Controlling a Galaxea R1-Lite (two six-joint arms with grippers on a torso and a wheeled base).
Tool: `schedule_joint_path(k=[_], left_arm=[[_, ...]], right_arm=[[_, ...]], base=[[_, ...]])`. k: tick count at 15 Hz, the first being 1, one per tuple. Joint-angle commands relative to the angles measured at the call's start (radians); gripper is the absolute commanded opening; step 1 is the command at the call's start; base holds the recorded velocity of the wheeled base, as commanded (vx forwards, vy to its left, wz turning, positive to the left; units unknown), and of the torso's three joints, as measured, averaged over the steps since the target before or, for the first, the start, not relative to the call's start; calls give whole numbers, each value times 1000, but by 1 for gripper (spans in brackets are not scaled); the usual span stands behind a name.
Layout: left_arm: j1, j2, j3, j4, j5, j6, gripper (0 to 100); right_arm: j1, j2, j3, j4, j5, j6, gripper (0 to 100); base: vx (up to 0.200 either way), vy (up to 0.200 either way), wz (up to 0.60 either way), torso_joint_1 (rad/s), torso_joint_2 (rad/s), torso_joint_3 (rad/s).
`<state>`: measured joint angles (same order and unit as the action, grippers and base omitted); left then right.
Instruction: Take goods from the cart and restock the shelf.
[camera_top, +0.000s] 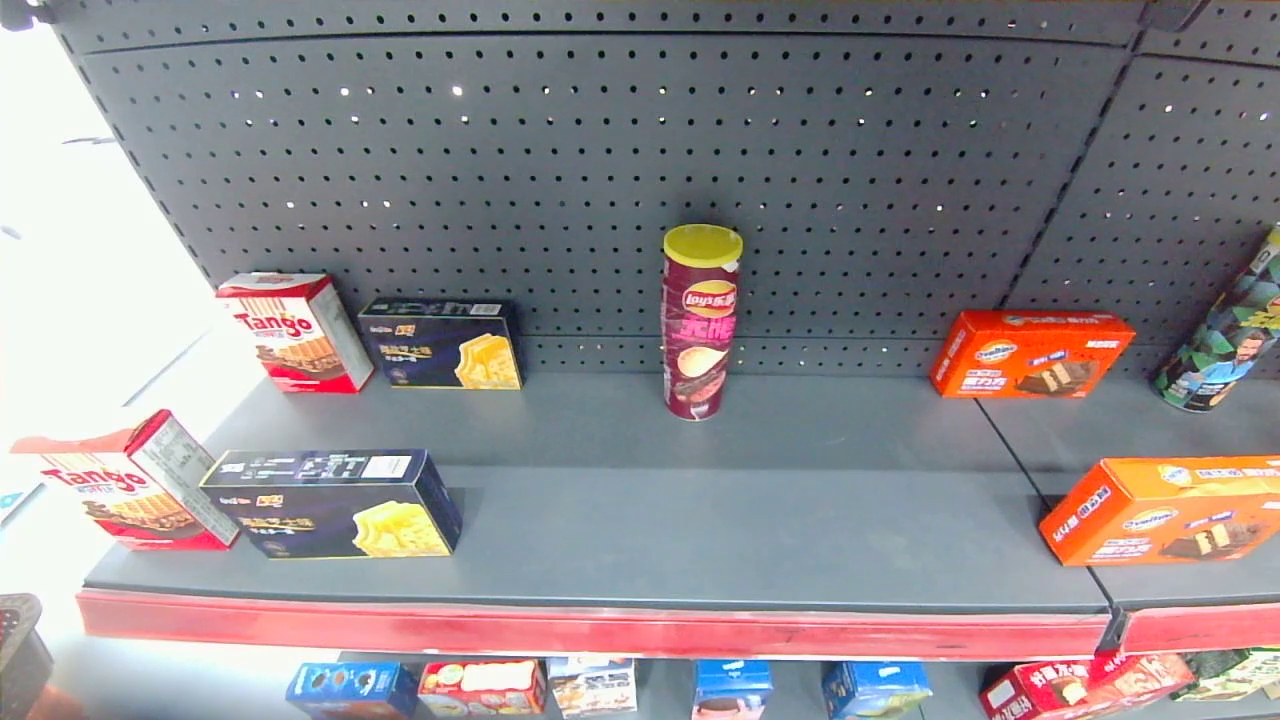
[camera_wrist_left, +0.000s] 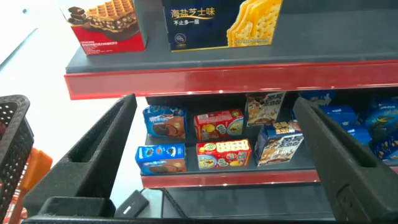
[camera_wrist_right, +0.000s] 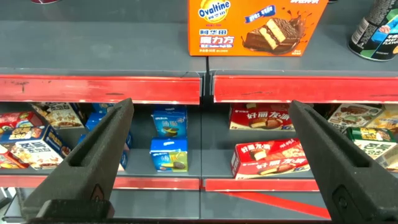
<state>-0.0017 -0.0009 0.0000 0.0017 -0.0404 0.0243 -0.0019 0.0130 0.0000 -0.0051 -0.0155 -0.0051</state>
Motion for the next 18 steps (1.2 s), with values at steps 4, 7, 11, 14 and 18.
schedule_joint_path(k=[4, 7, 11, 14, 18], left_arm=[[0, 1, 0, 0, -1, 0, 100], [0, 1, 0, 0, -1, 0, 100], [0, 1, 0, 0, -1, 0, 100], [0, 1, 0, 0, -1, 0, 100], [0, 1, 0, 0, -1, 3, 100]], right_arm=[[0, 1, 0, -1, -1, -1, 100], [0, 1, 0, -1, -1, 1, 100], [0, 1, 0, 1, -1, 2, 100], [2, 1, 0, 1, -1, 2, 100], [0, 1, 0, 1, -1, 4, 100]], base=[[0, 0, 600, 2, 5, -1], [0, 0, 600, 6, -7, 5], [0, 0, 600, 1, 0, 6], [0, 0, 0, 0, 0, 0], [0, 0, 0, 0, 0, 0]])
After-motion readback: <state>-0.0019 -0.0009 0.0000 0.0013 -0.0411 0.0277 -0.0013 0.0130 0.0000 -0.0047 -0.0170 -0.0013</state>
